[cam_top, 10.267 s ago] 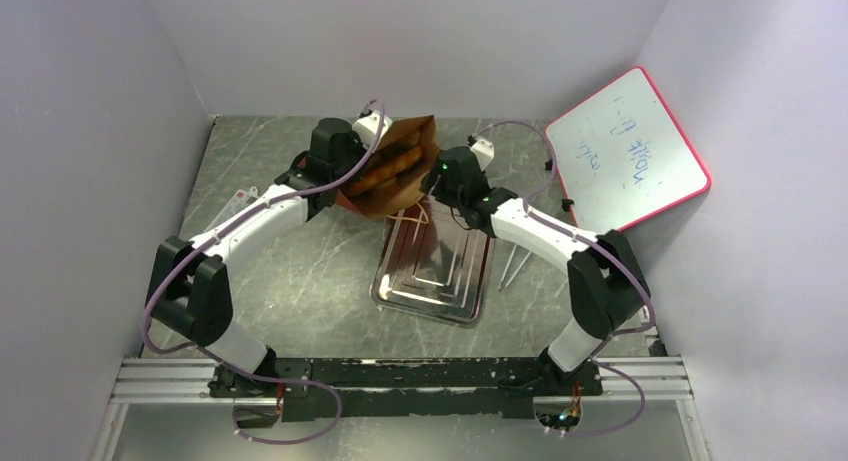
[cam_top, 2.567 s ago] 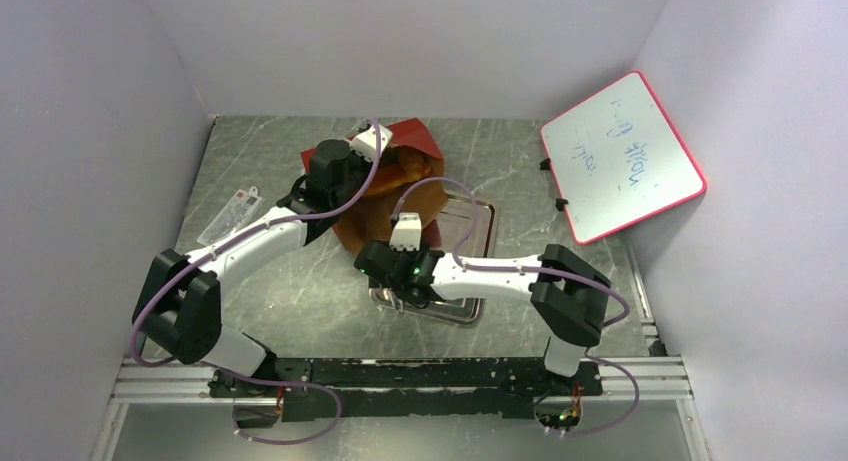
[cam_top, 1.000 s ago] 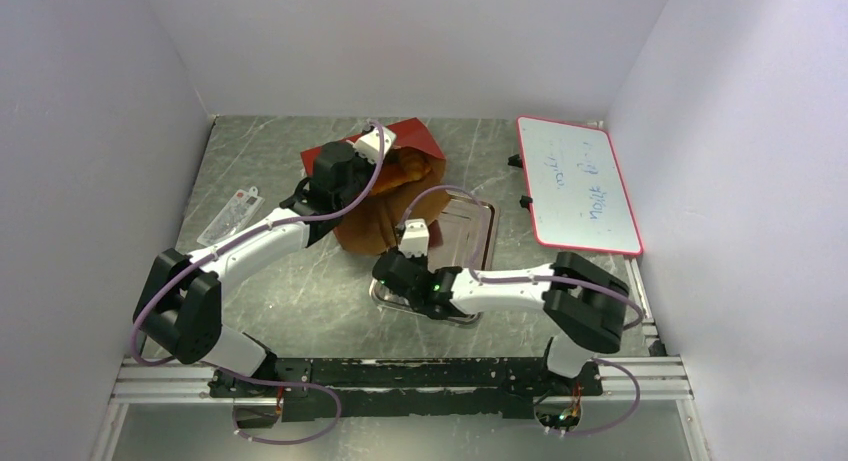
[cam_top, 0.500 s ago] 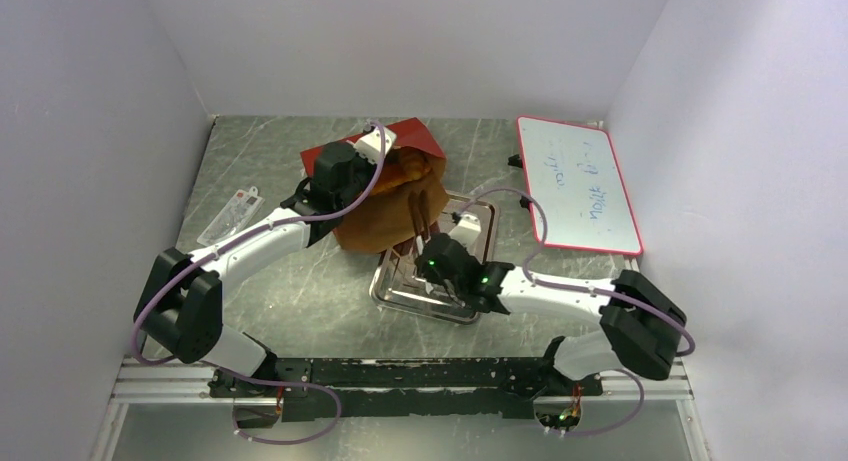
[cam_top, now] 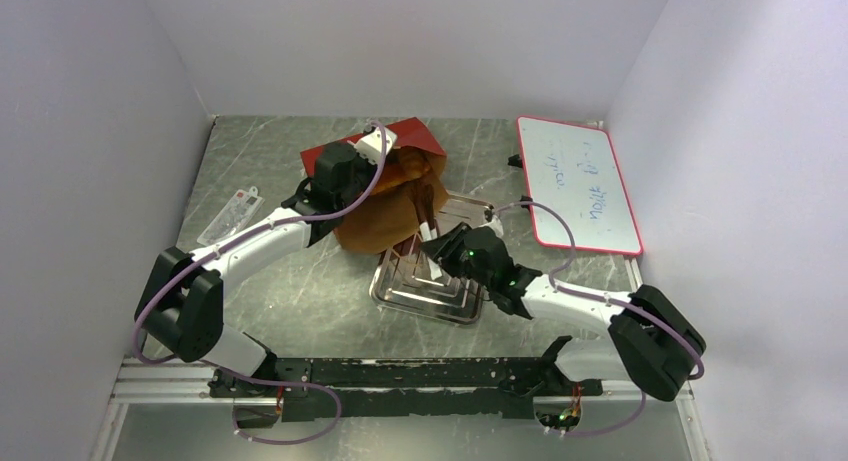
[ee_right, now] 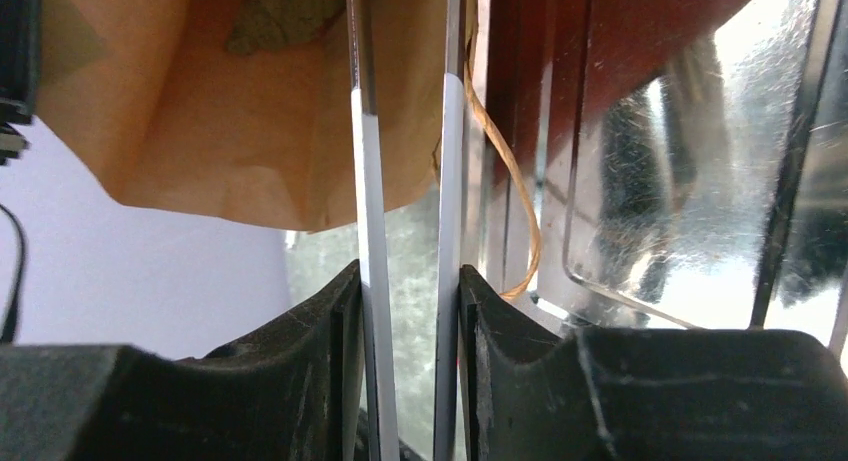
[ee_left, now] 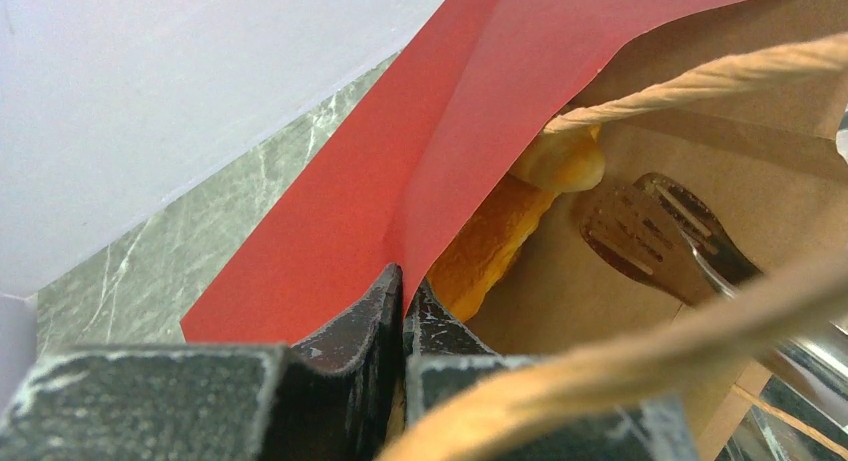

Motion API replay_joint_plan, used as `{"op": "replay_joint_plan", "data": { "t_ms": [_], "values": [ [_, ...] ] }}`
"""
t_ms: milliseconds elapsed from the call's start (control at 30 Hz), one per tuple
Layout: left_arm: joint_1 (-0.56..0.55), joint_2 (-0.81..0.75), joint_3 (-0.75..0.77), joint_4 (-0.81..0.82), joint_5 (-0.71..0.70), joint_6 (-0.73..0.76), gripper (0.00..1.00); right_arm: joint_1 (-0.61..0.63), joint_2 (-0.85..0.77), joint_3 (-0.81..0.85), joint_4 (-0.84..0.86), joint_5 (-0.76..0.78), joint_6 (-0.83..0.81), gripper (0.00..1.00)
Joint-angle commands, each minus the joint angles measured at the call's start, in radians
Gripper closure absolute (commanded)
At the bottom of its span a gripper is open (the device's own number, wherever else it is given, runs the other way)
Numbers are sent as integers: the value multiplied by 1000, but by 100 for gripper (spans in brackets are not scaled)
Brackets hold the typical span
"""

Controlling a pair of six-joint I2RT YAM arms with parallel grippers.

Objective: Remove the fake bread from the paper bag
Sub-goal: Pick up the clamp from the paper bag, then take out the fake bread from the paper bag.

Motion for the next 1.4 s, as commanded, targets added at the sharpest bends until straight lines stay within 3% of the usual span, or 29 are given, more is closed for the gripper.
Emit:
{"op": "replay_joint_plan", "data": {
  "t_ms": [0, 233, 1367],
  "values": [
    [-5, 12, 9, -3, -11, 5, 93, -41, -3, -34, 225, -116, 113, 63],
    [-6, 14, 9, -9, -16, 9, 93, -53, 14, -70, 357, -175, 196, 61],
    [-6, 27, 19, -8, -1, 18, 93, -89, 98, -116, 519, -170, 335, 58]
  ]
}}
